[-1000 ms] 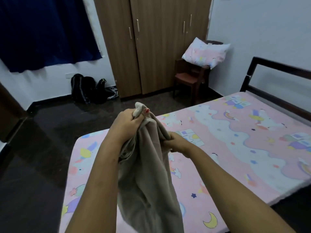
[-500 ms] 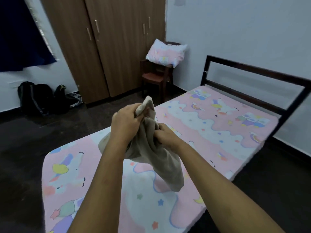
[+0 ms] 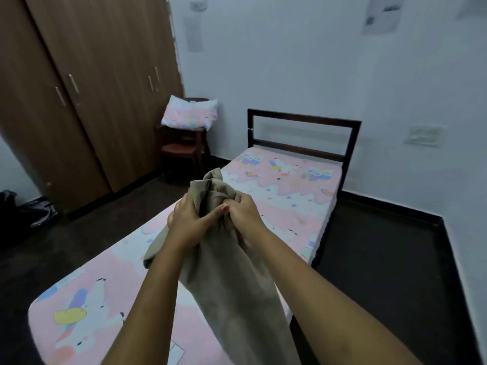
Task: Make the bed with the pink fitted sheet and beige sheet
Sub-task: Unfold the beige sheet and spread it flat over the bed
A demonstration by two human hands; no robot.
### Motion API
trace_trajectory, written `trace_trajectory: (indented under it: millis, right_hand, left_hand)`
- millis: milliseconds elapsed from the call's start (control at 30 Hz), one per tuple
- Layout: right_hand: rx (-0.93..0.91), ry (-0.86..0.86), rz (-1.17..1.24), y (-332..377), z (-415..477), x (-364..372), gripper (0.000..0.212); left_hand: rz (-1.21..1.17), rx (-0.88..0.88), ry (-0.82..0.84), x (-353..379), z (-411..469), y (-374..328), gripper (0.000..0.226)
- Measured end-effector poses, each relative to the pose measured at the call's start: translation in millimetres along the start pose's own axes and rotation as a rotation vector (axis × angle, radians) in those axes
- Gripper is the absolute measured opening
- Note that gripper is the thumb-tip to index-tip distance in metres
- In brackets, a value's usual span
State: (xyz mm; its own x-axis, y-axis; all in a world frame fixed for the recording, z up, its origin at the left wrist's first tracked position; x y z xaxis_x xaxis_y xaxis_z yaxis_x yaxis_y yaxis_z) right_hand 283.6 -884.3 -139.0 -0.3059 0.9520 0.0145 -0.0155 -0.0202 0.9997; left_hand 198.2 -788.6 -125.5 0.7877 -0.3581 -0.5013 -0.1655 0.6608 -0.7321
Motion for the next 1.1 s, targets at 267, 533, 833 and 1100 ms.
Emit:
trace_trajectory:
  millis: [267,533,833,1100]
  right_hand:
    - [-0.074,-0.088,-0.01,34.7,-92.6,-42.5,0.022]
    - [-0.234,-0.087,-0.394,48.2,-216.8,-106.0,0.042]
    - [-0.315,-0.357,-0.549,104.8,-269.0,-45.0,0.014]
    - [-0.431,-0.571,-0.494,120.4,-248.6,73.1,0.025]
  left_hand:
    - [-0.42,-0.043,0.04,-32.2,-56.9,-34.2,0.027]
    - [-0.558,-0.025,0.042,-97.6,-127.5,-76.8,0.029]
    - [-0.52,-0.001,0.151,-180.6,-121.5,-82.0,0.053]
    - [-0.487,-0.044,0.062,-267.7,-33.2,16.5,0.044]
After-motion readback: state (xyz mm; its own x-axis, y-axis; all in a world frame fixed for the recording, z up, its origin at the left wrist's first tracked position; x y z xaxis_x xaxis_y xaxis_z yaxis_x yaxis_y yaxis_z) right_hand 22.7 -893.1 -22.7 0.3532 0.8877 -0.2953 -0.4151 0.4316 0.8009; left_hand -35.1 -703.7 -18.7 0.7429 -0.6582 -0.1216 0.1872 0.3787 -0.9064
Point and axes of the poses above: each hand's wrist, its own z-axis towards the middle knuckle, its own x-axis out of the palm, y = z × x, the point moved 3 cm from there along z, towards the middle knuckle, and after that the axes turned 15 degrees about -y, right-handed, at the moved point
